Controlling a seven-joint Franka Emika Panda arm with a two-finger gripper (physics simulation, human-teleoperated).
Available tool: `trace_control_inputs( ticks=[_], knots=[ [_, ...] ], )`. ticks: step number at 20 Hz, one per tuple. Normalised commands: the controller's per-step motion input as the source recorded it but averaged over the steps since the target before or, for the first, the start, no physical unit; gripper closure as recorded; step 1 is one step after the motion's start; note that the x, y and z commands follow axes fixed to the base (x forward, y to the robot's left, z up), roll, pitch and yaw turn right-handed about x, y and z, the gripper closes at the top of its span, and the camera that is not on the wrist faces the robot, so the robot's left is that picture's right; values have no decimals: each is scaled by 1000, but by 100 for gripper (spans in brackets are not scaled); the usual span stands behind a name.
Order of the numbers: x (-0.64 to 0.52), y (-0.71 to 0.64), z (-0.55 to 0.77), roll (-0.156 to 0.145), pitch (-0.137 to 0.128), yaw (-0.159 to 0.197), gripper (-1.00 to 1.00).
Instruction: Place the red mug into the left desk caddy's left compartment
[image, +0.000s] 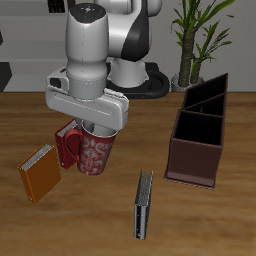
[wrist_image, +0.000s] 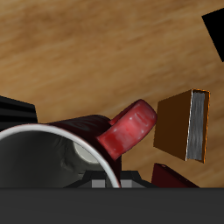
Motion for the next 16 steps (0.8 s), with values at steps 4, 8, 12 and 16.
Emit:
trace_control_inputs(
  ticks=[4, 8, 12, 16],
  knots=[
    [-357, -61, 643, -19, -70, 21, 100],
    [-565, -52, 958, -27, -112, 17, 100],
    [-533, 118, 613, -5, -47, 38, 100],
    [-579, 195, 405, -1, -1, -8, 100]
  ],
)
